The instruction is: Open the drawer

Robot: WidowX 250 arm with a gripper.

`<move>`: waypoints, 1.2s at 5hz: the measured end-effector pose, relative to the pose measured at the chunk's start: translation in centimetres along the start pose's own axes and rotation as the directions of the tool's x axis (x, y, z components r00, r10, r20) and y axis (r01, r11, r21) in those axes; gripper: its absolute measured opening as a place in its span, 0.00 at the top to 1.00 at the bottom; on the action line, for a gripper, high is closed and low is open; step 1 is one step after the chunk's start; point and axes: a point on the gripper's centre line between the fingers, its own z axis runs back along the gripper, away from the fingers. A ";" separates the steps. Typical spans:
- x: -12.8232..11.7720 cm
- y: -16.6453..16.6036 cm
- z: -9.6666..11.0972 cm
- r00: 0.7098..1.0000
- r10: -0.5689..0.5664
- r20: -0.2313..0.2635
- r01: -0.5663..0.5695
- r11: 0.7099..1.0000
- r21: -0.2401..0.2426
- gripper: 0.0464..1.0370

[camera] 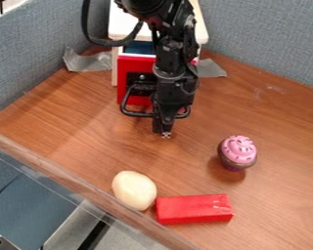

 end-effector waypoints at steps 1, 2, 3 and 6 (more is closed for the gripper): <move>0.1 -0.9 0.0 1.000 -0.013 0.001 0.013 1.000 -0.009 0.90; 0.4 -1.8 0.1 1.000 -0.022 0.008 0.022 1.000 -0.016 0.90; 0.6 -2.3 0.1 1.000 -0.026 0.012 0.027 0.999 -0.024 0.90; 1.4 -3.8 0.4 0.999 -0.034 0.032 0.035 0.998 -0.045 0.90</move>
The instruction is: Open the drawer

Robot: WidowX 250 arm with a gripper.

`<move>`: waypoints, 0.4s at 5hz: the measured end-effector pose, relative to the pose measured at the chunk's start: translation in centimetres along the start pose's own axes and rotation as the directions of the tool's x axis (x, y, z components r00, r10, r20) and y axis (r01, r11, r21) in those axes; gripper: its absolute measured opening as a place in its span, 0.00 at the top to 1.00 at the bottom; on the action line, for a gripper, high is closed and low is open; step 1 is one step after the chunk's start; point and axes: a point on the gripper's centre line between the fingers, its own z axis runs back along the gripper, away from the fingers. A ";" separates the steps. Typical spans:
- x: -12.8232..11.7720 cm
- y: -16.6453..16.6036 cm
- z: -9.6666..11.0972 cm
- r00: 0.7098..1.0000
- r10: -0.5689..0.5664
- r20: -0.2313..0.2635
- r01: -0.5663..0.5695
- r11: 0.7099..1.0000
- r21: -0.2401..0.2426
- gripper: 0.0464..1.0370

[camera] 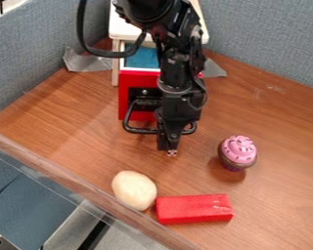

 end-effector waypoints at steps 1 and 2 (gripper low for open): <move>0.0 -0.2 0.1 1.000 0.004 0.004 -0.004 1.000 -0.003 0.90; 0.0 -0.3 0.1 1.000 0.003 0.003 -0.003 1.000 -0.008 0.90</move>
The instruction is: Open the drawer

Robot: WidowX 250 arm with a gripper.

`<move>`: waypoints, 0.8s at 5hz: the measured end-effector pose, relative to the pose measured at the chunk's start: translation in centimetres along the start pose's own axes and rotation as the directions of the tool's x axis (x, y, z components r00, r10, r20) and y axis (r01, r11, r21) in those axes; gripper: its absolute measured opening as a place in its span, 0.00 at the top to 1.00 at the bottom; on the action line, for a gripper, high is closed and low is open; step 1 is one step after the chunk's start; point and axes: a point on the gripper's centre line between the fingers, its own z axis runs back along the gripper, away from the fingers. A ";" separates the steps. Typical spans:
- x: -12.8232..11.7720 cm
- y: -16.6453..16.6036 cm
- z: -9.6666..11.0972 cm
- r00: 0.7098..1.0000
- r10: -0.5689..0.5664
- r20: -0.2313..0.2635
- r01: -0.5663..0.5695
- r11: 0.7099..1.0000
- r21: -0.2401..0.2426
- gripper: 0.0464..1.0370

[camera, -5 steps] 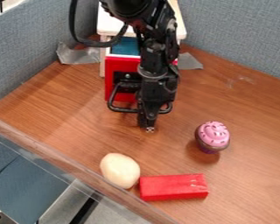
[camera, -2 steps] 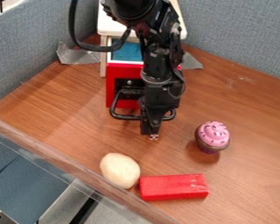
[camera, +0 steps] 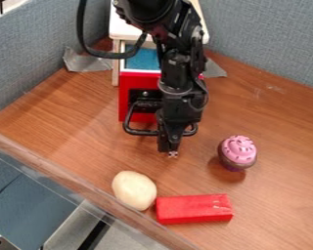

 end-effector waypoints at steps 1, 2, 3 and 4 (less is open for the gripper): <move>0.1 -0.4 0.0 1.000 -0.009 -0.002 0.009 1.000 -0.005 0.90; 0.0 -0.8 -0.1 1.000 -0.015 -0.005 0.015 1.000 -0.009 0.90; 0.0 -1.1 0.0 1.000 -0.020 -0.003 0.020 1.000 -0.008 0.90; 0.0 -1.5 0.0 1.000 -0.024 -0.002 0.024 1.000 -0.013 0.90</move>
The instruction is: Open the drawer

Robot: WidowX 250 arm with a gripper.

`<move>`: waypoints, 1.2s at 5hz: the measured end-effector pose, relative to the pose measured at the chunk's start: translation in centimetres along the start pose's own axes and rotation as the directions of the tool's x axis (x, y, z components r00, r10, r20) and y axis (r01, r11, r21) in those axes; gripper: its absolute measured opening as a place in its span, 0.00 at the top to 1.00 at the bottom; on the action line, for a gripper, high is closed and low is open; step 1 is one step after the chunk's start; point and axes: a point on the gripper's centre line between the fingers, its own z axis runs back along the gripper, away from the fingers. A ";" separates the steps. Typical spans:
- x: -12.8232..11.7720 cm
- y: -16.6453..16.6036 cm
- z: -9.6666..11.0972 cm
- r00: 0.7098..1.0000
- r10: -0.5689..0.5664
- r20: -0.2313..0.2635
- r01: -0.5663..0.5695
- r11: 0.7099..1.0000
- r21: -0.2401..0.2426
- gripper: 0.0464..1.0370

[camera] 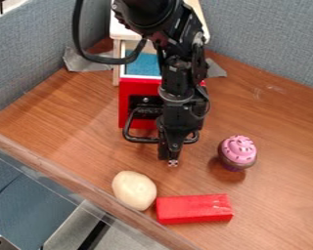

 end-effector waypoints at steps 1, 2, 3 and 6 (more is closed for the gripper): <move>0.0 -0.1 0.0 1.000 0.002 0.003 -0.002 1.000 -0.002 0.90; 0.1 -0.6 0.0 1.000 -0.002 0.006 0.002 1.000 -0.009 0.90; 0.1 -0.6 0.0 1.000 -0.001 0.006 0.001 1.000 -0.012 0.90; 0.2 -2.0 -0.4 0.998 -0.060 -0.006 0.060 0.998 -0.035 0.63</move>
